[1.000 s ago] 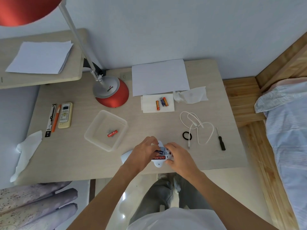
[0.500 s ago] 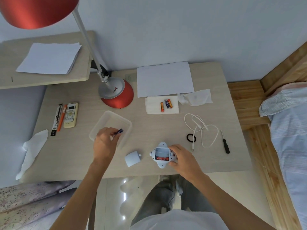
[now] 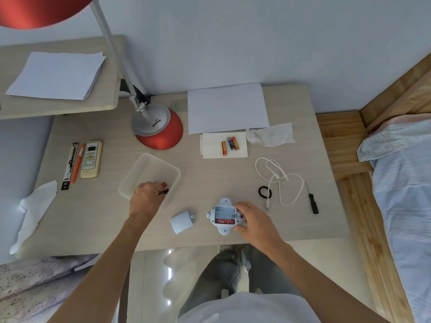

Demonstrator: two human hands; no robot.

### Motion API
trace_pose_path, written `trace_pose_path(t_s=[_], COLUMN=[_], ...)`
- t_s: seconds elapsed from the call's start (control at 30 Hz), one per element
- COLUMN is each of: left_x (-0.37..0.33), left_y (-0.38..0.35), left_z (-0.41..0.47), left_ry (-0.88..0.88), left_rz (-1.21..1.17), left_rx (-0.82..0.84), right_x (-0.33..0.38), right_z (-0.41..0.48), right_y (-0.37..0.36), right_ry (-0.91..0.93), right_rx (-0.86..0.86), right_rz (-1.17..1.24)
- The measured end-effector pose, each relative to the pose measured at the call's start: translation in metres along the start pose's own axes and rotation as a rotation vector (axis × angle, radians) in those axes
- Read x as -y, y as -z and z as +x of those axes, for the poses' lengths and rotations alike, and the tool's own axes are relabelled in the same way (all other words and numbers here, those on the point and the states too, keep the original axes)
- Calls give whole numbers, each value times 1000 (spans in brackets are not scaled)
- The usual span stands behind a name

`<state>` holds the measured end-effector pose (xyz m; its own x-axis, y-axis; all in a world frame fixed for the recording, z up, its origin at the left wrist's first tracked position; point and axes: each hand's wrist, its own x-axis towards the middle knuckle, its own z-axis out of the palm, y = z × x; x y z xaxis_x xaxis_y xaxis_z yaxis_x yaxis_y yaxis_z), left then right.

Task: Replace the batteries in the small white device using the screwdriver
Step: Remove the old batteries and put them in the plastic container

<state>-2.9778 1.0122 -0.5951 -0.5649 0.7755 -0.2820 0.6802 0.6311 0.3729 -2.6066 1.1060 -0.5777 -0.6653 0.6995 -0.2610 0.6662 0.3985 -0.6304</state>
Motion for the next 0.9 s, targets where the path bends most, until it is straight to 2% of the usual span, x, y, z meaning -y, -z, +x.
trace_pose_path(t_s=[0.07, 0.17, 0.23, 0.3, 0.43, 0.6, 0.73, 0.9], left_x=[-3, -23, -44, -67, -108, -132, -126, -123], left_y=[6, 25, 32, 32, 21, -3, -19, -27], left_z=[-4, -25, -44, -67, -102, -114, -103, -94], left_ry=[-4, -52, -114, -218, -518, -788, -876, -964], left_rz=[-15, -36, -19, 1, -12, 193, 246, 386], left_rx=[-15, -157, -219, -210, -82, 130, 262, 327], right_x=[1, 3, 4, 4, 3, 5, 5, 6], right_z=[0, -1, -2, -4, -4, -3, -2, 0], right_y=[1, 0, -1, -2, 0, 1, 2, 6], right_ry=[0, 13, 13, 10, 6, 13, 20, 41], right_rx=[0, -12, -20, -21, -20, -33, -30, -13], right_rz=[-1, -13, -16, -10, -16, -56, -96, -143])
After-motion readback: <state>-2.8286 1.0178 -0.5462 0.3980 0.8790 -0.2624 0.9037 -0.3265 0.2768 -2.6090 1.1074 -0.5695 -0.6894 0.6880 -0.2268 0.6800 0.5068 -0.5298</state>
